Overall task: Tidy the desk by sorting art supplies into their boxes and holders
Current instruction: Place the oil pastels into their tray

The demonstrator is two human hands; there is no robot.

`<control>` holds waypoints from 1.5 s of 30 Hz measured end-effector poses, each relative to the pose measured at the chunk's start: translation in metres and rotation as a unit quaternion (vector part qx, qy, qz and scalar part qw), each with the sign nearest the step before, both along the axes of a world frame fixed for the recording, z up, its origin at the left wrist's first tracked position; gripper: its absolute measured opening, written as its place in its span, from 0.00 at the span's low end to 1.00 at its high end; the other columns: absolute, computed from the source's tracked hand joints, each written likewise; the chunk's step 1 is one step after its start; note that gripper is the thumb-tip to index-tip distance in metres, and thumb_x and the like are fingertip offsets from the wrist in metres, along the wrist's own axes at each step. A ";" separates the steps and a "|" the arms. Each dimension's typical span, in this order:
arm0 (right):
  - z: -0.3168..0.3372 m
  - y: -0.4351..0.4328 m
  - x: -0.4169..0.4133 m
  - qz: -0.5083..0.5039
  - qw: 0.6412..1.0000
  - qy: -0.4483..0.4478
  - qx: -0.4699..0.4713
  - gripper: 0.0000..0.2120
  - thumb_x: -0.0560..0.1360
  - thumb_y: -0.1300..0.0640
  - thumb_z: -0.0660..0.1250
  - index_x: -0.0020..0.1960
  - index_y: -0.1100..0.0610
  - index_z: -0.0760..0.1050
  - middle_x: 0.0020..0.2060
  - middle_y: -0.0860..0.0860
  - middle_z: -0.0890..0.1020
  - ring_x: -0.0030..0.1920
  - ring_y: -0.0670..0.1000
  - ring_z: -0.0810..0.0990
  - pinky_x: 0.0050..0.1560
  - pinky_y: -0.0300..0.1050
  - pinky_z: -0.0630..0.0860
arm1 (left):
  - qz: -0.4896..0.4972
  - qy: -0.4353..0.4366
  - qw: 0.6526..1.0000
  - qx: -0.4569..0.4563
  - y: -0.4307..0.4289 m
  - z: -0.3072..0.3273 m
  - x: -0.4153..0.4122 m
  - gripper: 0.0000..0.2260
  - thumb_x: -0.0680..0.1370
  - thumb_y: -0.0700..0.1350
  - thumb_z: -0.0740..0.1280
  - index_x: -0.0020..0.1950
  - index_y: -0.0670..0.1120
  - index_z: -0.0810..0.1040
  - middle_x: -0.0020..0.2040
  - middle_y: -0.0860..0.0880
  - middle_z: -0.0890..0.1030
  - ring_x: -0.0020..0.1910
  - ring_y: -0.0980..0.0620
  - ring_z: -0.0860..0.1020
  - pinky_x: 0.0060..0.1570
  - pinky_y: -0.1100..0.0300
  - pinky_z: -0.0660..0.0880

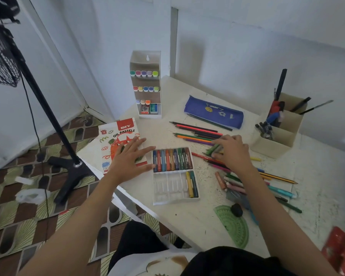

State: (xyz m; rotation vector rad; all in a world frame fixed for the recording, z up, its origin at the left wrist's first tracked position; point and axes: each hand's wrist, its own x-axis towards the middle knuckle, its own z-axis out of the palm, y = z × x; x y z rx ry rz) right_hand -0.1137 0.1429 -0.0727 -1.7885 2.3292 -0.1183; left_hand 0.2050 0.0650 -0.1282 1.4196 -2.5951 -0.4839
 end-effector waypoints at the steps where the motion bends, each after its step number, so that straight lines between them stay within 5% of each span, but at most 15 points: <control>1: -0.002 0.000 0.001 0.001 1.000 0.008 -0.005 0.18 0.73 0.49 0.69 0.62 0.44 0.74 0.63 0.47 0.72 0.64 0.54 0.63 0.62 0.56 0.64 | -0.001 0.002 1.000 -0.002 0.000 -0.001 0.000 0.35 0.65 0.79 0.44 0.70 0.68 0.57 0.77 0.56 0.53 0.76 0.55 0.43 0.73 0.45 0.38; 7: -0.007 -0.001 0.001 0.005 0.999 0.027 -0.040 0.10 0.73 0.50 0.70 0.54 0.46 0.76 0.58 0.48 0.73 0.62 0.52 0.65 0.60 0.54 0.65 | -0.003 -0.009 1.000 0.003 -0.001 -0.002 0.001 0.34 0.65 0.78 0.45 0.69 0.70 0.55 0.78 0.57 0.52 0.76 0.56 0.42 0.73 0.46 0.37; 17: -0.012 0.003 0.003 0.053 0.996 -0.021 -0.073 0.09 0.74 0.56 0.68 0.53 0.49 0.77 0.51 0.48 0.75 0.56 0.50 0.70 0.58 0.50 0.64 | -0.003 -0.009 1.000 0.003 0.000 0.000 0.000 0.31 0.67 0.74 0.48 0.69 0.69 0.55 0.78 0.56 0.52 0.76 0.56 0.42 0.72 0.46 0.37; 23: -0.010 0.006 0.003 0.041 0.989 -0.081 -0.118 0.05 0.74 0.57 0.69 0.50 0.53 0.79 0.49 0.49 0.79 0.45 0.50 0.77 0.55 0.52 0.73 | -0.004 -0.004 1.000 0.002 -0.001 -0.002 0.001 0.34 0.66 0.77 0.47 0.70 0.68 0.56 0.78 0.56 0.52 0.76 0.55 0.42 0.73 0.46 0.37; 30: 0.011 0.031 0.014 -0.035 0.951 -0.285 -0.117 0.11 0.73 0.60 0.71 0.54 0.51 0.76 0.41 0.47 0.81 0.38 0.43 0.79 0.37 0.31 0.74 | -0.001 -0.009 1.000 -0.002 -0.001 -0.002 0.001 0.33 0.67 0.75 0.48 0.70 0.67 0.56 0.77 0.57 0.52 0.76 0.55 0.42 0.72 0.47 0.37; 35: 0.014 0.051 0.036 -0.046 0.927 -0.370 -0.049 0.14 0.71 0.59 0.72 0.54 0.49 0.76 0.37 0.47 0.82 0.36 0.43 0.79 0.36 0.33 0.74 | -0.002 -0.009 1.000 -0.004 -0.002 -0.003 0.001 0.34 0.67 0.75 0.48 0.71 0.67 0.57 0.78 0.56 0.52 0.77 0.54 0.43 0.73 0.46 0.37; 43: 0.003 0.053 0.076 0.030 0.953 -0.302 0.020 0.15 0.72 0.58 0.72 0.57 0.47 0.77 0.37 0.49 0.81 0.36 0.46 0.79 0.41 0.42 0.79 | 0.000 -0.013 1.000 -0.004 -0.002 -0.003 0.000 0.34 0.66 0.75 0.47 0.72 0.66 0.57 0.78 0.56 0.52 0.77 0.54 0.43 0.73 0.45 0.38; 45: 0.002 0.053 0.082 0.044 0.961 -0.273 0.025 0.16 0.73 0.57 0.70 0.59 0.48 0.76 0.38 0.49 0.80 0.38 0.47 0.78 0.39 0.38 0.76 | 0.001 -0.010 1.000 -0.003 -0.002 -0.002 0.000 0.35 0.66 0.74 0.48 0.72 0.65 0.58 0.78 0.56 0.53 0.77 0.54 0.43 0.73 0.45 0.38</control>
